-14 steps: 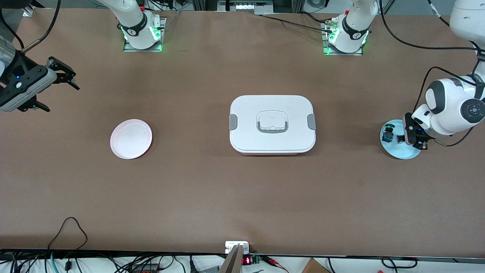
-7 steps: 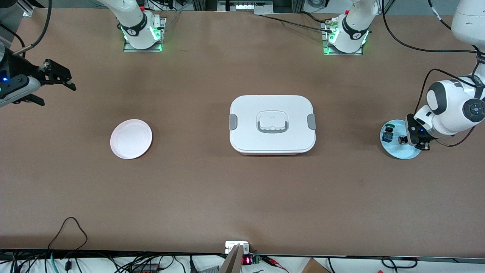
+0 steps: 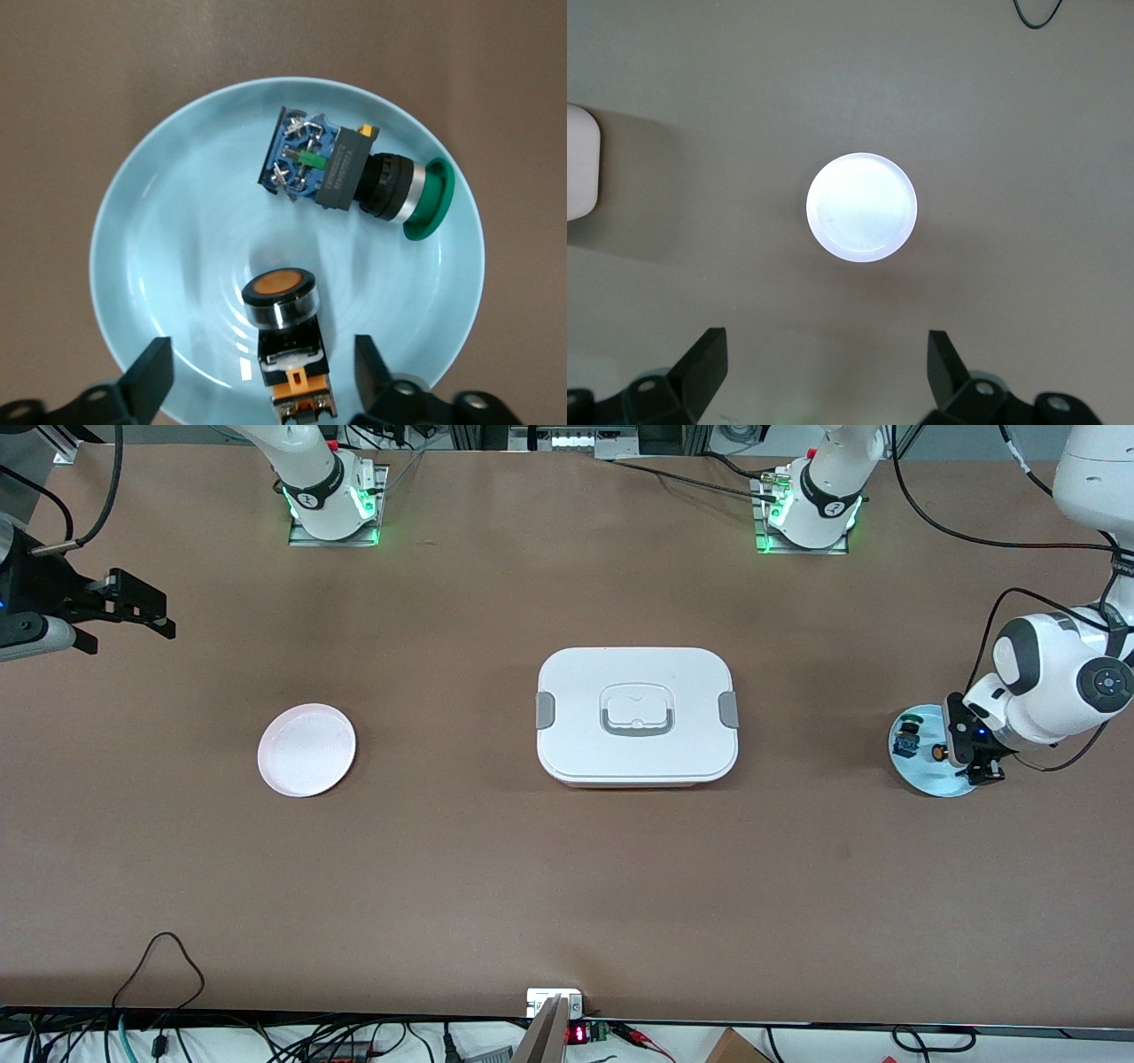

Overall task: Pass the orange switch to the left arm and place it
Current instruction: 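Open the left gripper to release the switch beside the green switch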

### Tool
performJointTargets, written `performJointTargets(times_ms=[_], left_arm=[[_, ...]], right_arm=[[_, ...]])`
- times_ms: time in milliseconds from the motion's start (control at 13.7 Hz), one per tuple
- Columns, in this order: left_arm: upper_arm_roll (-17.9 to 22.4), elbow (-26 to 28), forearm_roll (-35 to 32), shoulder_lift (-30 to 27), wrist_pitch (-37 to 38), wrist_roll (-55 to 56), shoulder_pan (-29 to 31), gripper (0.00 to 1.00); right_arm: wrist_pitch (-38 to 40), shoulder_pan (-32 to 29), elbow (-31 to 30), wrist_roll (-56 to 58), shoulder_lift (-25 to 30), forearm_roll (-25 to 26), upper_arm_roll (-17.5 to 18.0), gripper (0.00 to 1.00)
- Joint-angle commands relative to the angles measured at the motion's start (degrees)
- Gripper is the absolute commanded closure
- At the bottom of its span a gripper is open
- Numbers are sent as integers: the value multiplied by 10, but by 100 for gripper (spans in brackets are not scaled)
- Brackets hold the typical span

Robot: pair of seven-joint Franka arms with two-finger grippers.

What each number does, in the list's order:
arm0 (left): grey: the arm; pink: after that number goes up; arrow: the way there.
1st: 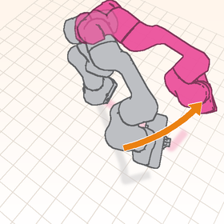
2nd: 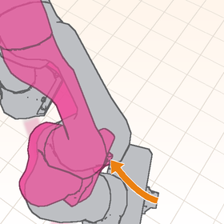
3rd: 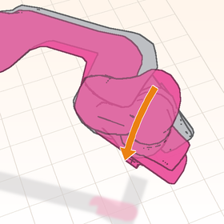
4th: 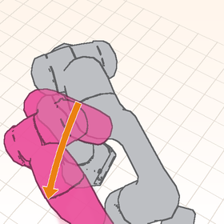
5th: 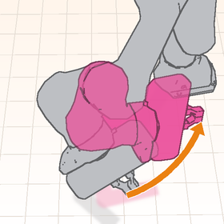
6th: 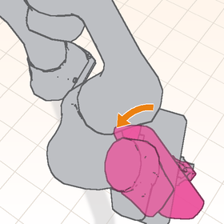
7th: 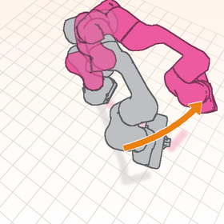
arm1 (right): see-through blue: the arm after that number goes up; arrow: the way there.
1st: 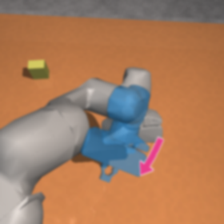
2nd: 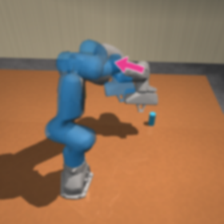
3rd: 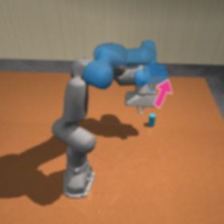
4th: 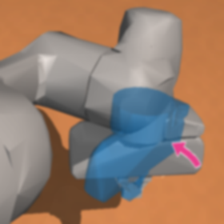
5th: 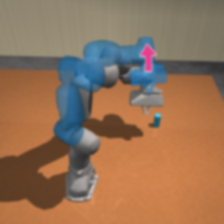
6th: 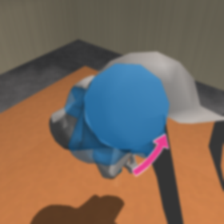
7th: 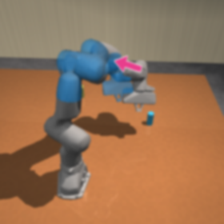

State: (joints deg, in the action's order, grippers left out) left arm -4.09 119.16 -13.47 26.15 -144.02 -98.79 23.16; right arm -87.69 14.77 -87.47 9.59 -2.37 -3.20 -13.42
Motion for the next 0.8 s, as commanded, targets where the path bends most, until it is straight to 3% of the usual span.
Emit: performJointTargets(times_ms=[0,366,732], left_arm=[[-21,-16,-9,-43,69,-3,7,0],[-64,-131,-8,-63,308,131,5,0],[-147,-257,-9,-63,526,355,4,0]], right_arm=[[-9,-1,3,-11,-15,10,3,0],[-47,3,3,-16,-60,11,2,0],[-48,6,5,-17,-60,14,3,0]])
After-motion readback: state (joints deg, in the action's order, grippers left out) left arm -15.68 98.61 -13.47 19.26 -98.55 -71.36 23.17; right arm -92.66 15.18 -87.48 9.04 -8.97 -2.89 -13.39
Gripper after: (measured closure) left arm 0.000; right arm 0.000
